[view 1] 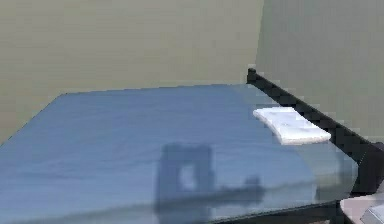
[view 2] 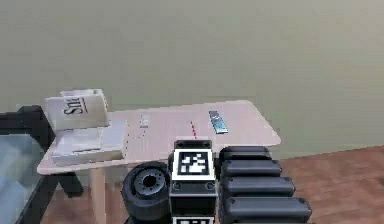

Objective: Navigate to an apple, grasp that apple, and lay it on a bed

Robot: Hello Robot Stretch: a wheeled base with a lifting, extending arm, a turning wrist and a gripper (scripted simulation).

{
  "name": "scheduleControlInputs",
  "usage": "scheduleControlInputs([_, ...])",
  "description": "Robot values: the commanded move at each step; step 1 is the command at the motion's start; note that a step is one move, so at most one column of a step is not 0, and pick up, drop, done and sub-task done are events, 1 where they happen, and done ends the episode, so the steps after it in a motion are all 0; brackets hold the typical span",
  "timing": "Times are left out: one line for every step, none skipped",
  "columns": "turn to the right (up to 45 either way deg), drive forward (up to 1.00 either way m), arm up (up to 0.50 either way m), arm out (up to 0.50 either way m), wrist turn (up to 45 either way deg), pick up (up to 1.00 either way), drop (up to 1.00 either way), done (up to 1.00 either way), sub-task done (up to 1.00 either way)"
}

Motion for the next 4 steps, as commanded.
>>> scheduleControlInputs([0.0,0.4,0.0,0.0,0.0,0.0,0.0,0.0,0.0])
scheduleControlInputs([-12.0,0.0,0.0,0.0,0.0,0.0,0.0,0.0,0.0])
scheduleControlInputs([3.0,0.0,0.0,0.0,0.0,0.0,0.0,0.0,0.0])
scheduleControlInputs([12.0,0.0,0.0,0.0,0.0,0.0,0.0,0.0,0.0])
